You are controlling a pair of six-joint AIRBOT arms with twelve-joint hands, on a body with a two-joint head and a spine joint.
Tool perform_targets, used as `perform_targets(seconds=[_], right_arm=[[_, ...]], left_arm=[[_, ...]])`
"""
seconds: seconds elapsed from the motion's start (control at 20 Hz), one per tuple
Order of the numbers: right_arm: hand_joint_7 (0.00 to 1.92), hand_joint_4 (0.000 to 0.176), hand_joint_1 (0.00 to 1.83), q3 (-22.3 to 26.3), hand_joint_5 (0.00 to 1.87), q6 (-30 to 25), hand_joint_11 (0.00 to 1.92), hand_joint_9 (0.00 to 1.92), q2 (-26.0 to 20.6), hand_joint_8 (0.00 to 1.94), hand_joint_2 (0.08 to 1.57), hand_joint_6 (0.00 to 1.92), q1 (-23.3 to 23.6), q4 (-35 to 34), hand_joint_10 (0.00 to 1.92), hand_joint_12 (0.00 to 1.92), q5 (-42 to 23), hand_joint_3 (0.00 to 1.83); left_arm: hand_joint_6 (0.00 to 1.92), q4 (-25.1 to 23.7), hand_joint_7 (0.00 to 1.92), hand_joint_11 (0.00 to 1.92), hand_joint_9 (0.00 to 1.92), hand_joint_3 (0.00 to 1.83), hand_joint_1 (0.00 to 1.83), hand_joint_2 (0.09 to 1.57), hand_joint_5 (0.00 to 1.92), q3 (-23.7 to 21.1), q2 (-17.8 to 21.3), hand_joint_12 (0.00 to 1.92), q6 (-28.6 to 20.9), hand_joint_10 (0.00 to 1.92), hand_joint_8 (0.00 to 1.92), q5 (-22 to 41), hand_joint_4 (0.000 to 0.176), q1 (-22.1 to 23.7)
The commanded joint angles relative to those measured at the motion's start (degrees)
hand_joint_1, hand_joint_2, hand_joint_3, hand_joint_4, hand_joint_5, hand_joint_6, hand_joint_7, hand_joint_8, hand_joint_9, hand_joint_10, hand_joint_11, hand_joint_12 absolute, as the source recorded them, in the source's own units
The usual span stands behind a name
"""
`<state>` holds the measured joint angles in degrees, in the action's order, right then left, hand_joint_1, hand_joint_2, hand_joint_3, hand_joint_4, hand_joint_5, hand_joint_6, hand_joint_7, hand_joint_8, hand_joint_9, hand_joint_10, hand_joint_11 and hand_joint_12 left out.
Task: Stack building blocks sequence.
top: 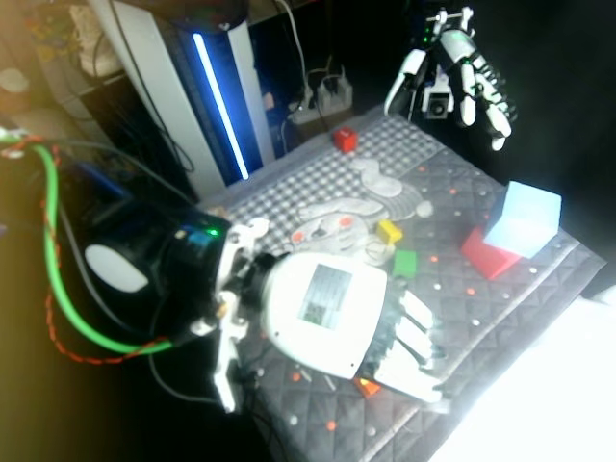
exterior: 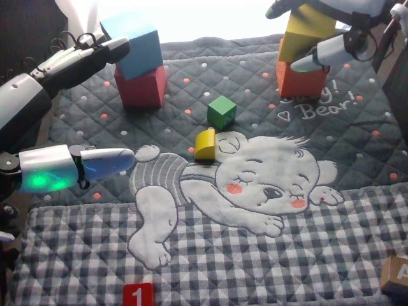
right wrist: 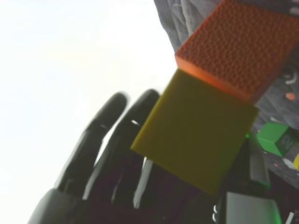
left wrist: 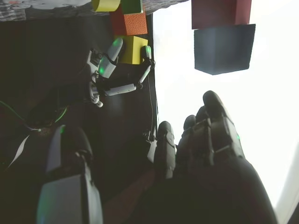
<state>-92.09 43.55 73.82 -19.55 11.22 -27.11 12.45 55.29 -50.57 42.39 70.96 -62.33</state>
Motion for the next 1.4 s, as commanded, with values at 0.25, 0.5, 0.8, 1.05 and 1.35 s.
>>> perform_targets(seconds=[0.25, 0.5, 0.8, 1.05, 1.35], right_arm=[[0.30, 0.047, 1.00, 0.29, 0.29, 0.52, 0.00, 0.43, -0.88, 0.00, 1.05, 0.00, -0.26, -0.85, 0.01, 1.14, -4.32, 0.00], [0.15, 0.092, 0.94, 1.94, 0.14, 0.51, 0.15, 0.33, -2.40, 0.00, 1.02, 0.00, -0.75, -1.48, 0.00, 1.16, -6.81, 0.00], [0.00, 0.175, 0.79, 5.25, 0.00, 0.50, 0.00, 0.00, -5.09, 0.00, 0.92, 0.00, -0.73, -1.68, 0.00, 0.01, -13.60, 0.00], [0.00, 0.176, 0.75, 9.79, 0.00, 0.50, 0.00, 0.00, -9.34, 0.00, 0.91, 0.00, -3.06, -4.66, 0.00, 0.00, -23.07, 0.00], [0.00, 0.176, 0.82, 21.86, 0.00, 0.50, 0.00, 0.00, -18.06, 0.00, 0.92, 0.00, -15.42, -10.11, 0.00, 0.00, -48.01, 0.00]], left_arm=[[0.01, -0.20, 0.04, 0.00, 0.00, 0.00, 0.77, 1.02, 0.23, 0.27, -0.04, 0.55, -0.55, 0.00, 0.00, 7.57, 0.127, 0.73], [0.00, -0.12, 0.02, 0.00, 0.00, 0.00, 0.79, 1.04, 0.23, 0.30, -0.04, 0.49, -0.55, 0.00, 0.00, 7.67, 0.129, 0.73], [0.00, 0.20, 0.03, 0.00, 0.00, 0.00, 0.81, 1.03, 0.21, 0.35, -0.05, 0.48, -0.54, 0.00, 0.00, 8.11, 0.131, 0.71], [0.00, 0.79, 0.03, 0.00, 0.00, 0.00, 0.81, 1.02, 0.20, 0.31, 0.00, 0.36, -0.54, 0.00, 0.00, 9.68, 0.146, 0.54], [0.00, 1.80, 0.00, 0.00, 0.00, 0.00, 0.66, 0.97, 0.06, -0.92, 1.09, 0.00, -0.51, 0.00, 0.00, 16.24, 0.113, -0.80]])
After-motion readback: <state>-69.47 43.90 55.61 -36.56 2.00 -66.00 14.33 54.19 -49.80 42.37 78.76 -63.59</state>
